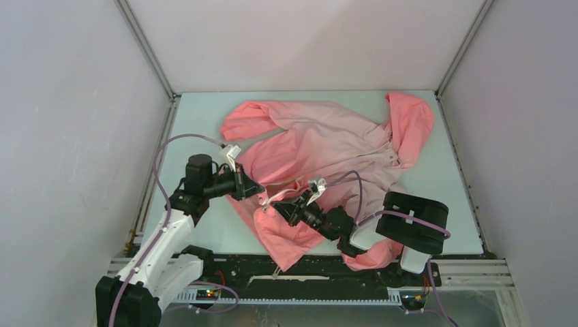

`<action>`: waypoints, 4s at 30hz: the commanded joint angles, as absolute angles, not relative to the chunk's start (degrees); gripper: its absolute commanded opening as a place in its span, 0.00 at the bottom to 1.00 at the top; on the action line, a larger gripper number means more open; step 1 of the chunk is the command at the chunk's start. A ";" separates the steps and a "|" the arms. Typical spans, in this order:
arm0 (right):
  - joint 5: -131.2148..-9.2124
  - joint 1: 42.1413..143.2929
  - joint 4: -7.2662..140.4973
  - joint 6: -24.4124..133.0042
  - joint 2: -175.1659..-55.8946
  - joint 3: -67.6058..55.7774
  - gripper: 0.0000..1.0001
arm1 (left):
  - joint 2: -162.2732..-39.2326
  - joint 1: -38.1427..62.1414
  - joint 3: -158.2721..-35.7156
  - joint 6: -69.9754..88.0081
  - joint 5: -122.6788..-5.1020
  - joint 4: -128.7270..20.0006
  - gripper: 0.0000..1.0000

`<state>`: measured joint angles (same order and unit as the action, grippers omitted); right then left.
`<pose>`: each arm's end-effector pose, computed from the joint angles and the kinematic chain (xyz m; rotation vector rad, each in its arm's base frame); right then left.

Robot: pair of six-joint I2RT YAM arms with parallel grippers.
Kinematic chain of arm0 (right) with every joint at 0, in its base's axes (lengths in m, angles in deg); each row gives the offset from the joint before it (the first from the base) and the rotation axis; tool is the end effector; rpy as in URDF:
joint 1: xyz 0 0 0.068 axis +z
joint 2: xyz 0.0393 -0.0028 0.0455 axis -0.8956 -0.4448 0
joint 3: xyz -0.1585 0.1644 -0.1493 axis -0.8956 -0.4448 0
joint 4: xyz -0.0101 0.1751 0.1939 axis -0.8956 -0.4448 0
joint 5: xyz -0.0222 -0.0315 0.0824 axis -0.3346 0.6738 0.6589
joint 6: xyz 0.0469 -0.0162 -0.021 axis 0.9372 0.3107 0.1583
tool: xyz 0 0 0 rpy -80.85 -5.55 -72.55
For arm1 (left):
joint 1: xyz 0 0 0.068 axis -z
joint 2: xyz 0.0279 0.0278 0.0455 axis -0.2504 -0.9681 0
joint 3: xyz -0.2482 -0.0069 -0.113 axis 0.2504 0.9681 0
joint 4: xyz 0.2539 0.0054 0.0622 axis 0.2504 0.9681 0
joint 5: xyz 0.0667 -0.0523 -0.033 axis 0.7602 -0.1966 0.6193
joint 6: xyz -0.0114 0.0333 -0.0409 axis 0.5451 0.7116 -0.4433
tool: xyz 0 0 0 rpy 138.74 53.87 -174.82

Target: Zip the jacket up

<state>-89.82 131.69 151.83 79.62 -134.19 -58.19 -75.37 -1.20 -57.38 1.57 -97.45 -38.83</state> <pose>0.1144 0.2649 0.1654 -0.3001 1.5331 1.2707 0.1779 -0.0665 0.2478 0.3492 2.1188 -1.1014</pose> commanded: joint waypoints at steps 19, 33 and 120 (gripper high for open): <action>-100.00 132.98 143.63 96.02 -129.95 -54.67 0.00 | -70.37 1.39 -57.25 4.15 -93.26 -38.33 0.00; -99.84 133.17 131.71 97.60 -123.98 -53.95 0.00 | -68.55 3.21 -58.14 6.25 -89.38 -36.03 0.00; -88.91 128.60 115.97 98.82 -120.87 -47.88 0.00 | -59.10 -6.15 -47.18 -44.64 -88.04 -33.08 0.51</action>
